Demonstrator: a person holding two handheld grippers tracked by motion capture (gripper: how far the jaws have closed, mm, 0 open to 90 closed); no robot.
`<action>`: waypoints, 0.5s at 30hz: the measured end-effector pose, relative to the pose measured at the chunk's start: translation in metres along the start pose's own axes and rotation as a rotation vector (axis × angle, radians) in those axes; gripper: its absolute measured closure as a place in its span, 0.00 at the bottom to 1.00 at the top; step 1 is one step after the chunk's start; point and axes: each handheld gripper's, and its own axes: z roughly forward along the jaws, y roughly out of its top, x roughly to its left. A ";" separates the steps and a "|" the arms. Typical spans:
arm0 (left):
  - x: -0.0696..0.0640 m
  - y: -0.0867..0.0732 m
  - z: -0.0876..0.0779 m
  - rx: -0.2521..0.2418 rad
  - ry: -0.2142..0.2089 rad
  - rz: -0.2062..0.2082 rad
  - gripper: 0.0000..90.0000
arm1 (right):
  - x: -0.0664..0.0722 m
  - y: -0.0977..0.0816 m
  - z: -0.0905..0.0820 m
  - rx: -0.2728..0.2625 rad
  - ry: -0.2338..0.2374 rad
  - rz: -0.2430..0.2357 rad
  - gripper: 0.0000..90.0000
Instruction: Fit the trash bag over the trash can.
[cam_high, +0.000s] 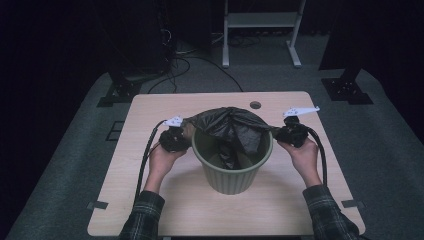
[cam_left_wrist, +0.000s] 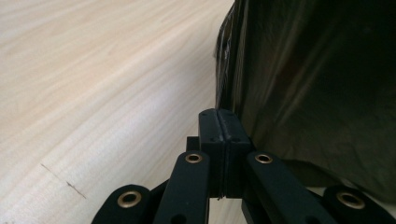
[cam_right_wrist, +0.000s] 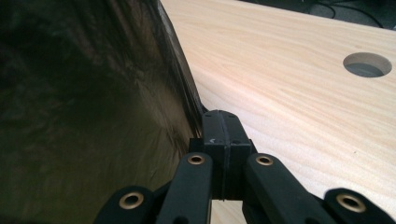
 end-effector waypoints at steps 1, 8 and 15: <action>0.000 -0.001 0.000 0.002 0.003 -0.001 0.99 | 0.000 -0.001 0.001 0.002 0.003 0.002 1.00; 0.002 -0.007 0.001 0.010 0.019 -0.018 0.88 | 0.000 -0.006 0.005 0.014 0.003 0.001 1.00; 0.014 -0.006 -0.038 -0.076 0.051 -0.081 0.52 | -0.005 0.002 -0.023 -0.091 -0.049 0.003 0.79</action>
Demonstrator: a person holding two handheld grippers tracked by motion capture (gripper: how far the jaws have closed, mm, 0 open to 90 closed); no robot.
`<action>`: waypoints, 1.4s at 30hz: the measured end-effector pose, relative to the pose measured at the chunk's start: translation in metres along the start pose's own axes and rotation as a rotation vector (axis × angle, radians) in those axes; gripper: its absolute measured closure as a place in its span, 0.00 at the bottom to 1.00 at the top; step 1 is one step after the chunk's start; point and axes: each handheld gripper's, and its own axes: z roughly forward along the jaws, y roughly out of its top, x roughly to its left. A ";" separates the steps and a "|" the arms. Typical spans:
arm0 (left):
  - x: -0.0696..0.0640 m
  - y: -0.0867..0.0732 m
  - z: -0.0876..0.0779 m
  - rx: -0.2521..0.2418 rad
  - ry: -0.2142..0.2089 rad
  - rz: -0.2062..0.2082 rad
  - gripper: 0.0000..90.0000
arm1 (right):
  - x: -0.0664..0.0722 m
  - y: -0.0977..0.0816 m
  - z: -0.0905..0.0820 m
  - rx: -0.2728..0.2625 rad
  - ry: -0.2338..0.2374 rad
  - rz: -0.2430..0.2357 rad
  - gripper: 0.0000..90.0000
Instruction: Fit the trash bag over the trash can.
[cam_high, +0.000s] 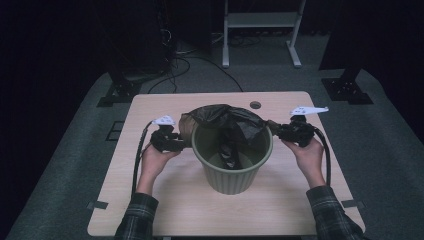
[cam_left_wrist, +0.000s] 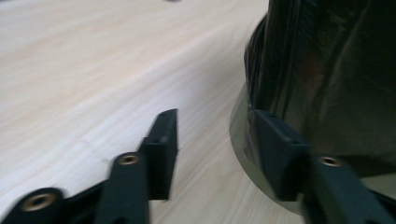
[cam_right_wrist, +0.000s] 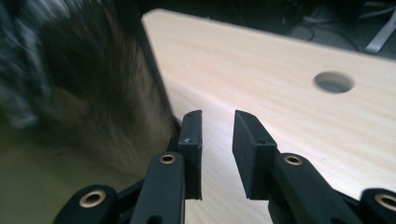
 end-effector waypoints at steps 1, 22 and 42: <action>0.000 0.000 -0.009 -0.015 0.007 0.002 0.51 | -0.002 0.002 -0.007 -0.020 -0.006 0.004 0.78; -0.053 0.035 -0.078 -0.247 -0.074 0.194 0.34 | 0.031 0.034 -0.047 -0.127 0.224 -0.082 0.50; -0.075 0.040 -0.072 -0.294 -0.121 0.233 1.00 | 0.037 0.022 -0.059 -0.163 0.237 -0.087 1.00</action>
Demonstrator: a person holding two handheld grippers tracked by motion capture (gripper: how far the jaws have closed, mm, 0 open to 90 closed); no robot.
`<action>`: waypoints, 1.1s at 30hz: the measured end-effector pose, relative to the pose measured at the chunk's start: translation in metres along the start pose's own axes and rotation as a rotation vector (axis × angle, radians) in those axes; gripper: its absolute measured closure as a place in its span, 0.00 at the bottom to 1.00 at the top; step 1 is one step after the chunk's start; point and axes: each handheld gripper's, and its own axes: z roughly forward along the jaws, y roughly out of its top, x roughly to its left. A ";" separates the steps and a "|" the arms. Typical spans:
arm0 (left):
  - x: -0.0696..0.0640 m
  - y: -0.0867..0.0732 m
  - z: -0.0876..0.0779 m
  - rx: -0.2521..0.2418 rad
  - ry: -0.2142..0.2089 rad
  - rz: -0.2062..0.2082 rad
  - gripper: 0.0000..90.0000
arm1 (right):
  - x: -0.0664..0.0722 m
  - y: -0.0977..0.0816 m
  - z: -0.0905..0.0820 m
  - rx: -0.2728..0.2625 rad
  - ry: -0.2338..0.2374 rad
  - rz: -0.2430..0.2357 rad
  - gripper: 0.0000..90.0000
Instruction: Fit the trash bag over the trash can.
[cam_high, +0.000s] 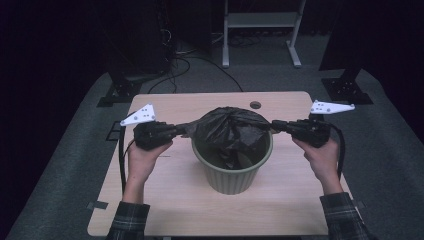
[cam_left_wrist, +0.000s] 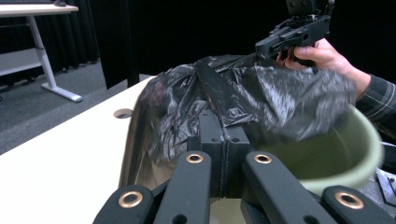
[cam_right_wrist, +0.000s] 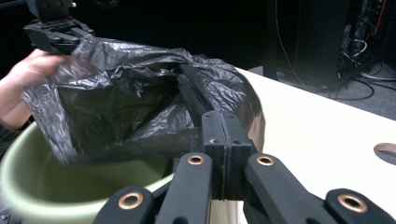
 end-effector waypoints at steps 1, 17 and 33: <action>-0.002 -0.001 -0.002 0.001 -0.004 0.001 1.00 | 0.002 -0.002 -0.003 -0.001 0.006 -0.004 1.00; -0.033 -0.034 -0.040 0.000 -0.039 -0.002 1.00 | 0.036 -0.029 -0.046 0.005 0.052 -0.035 1.00; -0.047 -0.052 -0.053 0.005 -0.052 0.036 1.00 | 0.052 -0.052 -0.058 0.009 0.105 -0.062 1.00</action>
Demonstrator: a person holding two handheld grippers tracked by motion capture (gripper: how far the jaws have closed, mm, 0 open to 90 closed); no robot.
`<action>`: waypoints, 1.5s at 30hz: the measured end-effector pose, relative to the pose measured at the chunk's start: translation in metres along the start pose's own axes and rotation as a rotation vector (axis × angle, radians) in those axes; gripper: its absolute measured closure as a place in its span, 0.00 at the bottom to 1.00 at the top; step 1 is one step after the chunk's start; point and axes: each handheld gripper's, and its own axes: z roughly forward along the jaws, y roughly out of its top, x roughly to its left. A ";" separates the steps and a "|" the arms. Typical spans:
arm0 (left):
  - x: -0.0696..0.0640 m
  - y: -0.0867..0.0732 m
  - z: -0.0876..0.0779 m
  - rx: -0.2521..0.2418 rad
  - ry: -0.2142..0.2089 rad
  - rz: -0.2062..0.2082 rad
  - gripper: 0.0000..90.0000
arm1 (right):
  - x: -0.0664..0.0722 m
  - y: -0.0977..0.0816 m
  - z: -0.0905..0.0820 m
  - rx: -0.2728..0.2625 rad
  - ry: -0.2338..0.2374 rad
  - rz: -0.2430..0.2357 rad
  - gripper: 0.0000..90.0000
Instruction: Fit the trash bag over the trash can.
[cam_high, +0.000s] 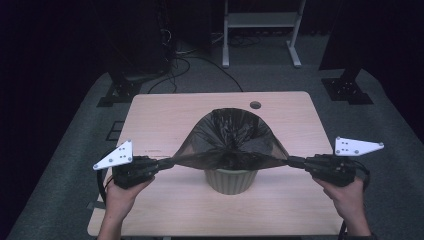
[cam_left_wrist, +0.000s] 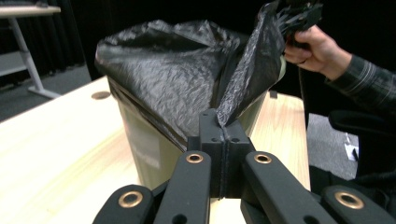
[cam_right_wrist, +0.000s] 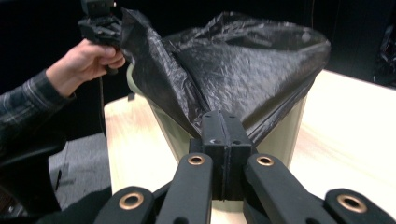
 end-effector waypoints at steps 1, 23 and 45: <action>0.000 -0.003 0.001 0.008 -0.008 -0.003 1.00 | 0.000 -0.002 0.000 0.009 0.000 0.002 1.00; 0.007 -0.039 0.043 0.242 -0.015 0.005 1.00 | -0.019 -0.046 0.027 0.163 -0.032 0.064 1.00; 0.010 -0.058 0.059 0.322 -0.066 -0.002 1.00 | -0.025 -0.059 0.037 0.275 -0.080 0.043 1.00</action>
